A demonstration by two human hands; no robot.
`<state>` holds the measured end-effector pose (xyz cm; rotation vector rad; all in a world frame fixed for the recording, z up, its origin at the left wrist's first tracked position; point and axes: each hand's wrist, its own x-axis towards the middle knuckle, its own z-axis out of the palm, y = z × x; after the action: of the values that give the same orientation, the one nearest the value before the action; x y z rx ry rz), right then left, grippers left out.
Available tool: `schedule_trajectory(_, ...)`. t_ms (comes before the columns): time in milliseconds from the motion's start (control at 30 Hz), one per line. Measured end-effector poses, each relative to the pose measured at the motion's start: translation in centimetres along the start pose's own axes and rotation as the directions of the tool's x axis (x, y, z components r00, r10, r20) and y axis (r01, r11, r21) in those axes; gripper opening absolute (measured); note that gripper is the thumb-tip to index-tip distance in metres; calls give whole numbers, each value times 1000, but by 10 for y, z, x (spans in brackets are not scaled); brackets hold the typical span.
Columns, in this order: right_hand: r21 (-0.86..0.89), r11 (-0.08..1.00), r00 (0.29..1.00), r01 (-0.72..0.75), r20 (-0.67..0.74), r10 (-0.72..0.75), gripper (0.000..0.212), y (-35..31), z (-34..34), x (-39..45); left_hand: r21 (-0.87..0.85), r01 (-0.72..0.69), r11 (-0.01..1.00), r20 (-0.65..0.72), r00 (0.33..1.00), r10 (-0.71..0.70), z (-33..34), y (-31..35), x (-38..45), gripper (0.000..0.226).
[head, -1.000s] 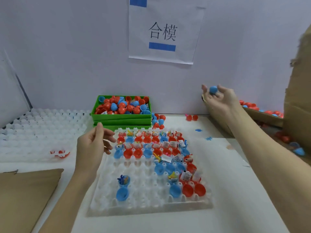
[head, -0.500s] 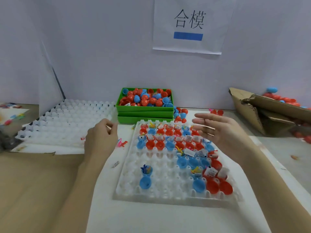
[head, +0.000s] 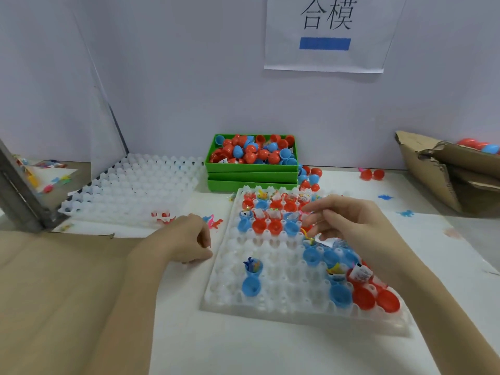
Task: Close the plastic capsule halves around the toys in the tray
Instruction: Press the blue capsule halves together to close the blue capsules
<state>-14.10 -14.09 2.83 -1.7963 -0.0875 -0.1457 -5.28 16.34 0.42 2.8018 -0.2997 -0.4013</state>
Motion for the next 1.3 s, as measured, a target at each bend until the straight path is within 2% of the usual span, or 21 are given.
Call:
schedule_trajectory(100,-221,964,985,149,124,-124,28,3,17,-8,-1,-37,999,-129,991,36,0,2,3,11)
schedule_trajectory(167,-432,866,954,251,262,-146,31,10,35,-13,-21,-79,997,-254,965,71,-1,4,6,14)
schedule_trajectory(233,-558,769,927,312,355,-119,34,16,54,-17,-78,-122,989,-356,931,87,0,7,7,15)
schedule_trajectory(333,-647,682,924,341,363,-118,41,22,73,-19,-145,-197,970,-449,886,113,3,15,9,13)
schedule_trajectory(467,-638,712,938,293,336,-84,32,23,78,-17,-234,-305,923,-530,836,142,7,25,9,16)
schedule_trajectory(633,-604,753,946,261,314,-76,15,26,77,-14,-415,-388,823,-515,846,139,7,37,5,12)
schedule_trajectory(833,-583,749,930,314,350,-117,31,30,76,-11,-520,-419,744,-494,858,138,7,44,5,9)
schedule_trajectory(1033,-579,737,915,349,382,-134,31,33,73,-8,-612,-409,677,-440,887,138,9,46,6,11)
schedule_trajectory(1300,-589,696,890,411,426,-164,35,36,70,-8,-597,-428,679,-475,870,131,11,48,4,10)
